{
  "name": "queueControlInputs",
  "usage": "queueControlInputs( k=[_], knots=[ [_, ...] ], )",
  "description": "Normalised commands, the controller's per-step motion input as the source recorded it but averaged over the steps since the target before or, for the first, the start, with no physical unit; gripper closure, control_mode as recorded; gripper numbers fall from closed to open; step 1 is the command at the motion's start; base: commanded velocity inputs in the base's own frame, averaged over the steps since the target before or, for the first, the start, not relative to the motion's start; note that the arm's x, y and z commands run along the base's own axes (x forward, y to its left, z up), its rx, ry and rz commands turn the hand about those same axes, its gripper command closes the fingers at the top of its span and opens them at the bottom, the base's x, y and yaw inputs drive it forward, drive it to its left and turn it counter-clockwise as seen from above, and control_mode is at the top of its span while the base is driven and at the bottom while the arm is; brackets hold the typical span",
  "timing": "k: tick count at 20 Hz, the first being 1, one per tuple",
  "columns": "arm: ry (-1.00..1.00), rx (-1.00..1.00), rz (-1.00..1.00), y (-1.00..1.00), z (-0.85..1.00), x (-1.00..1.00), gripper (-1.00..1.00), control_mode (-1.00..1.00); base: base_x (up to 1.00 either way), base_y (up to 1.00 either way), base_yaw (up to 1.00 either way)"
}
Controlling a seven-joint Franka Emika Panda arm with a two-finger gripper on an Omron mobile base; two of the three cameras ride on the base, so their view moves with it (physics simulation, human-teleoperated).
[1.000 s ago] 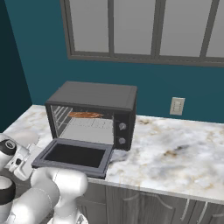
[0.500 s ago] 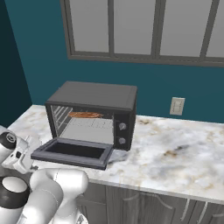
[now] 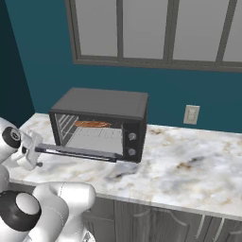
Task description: Pull the toaster oven rack outwards. Pick up the baguette from the plate and place it on the toaster oven rack. Close the toaster oven door fully and set the temperature to the lowest setting.
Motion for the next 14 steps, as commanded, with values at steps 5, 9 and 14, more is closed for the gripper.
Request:
queueControlInputs(
  k=[5,9,14],
  knots=[
    [0.21,0.00,0.00,-1.00,0.60,0.09,-1.00,-1.00,0.00,0.00,0.00],
    [0.20,0.00,0.08,-1.00,0.44,0.15,-1.00,-1.00,0.00,0.00,0.00],
    [0.25,0.00,0.15,-1.00,0.28,0.24,-1.00,-1.00,0.00,0.00,0.00]
  ],
)
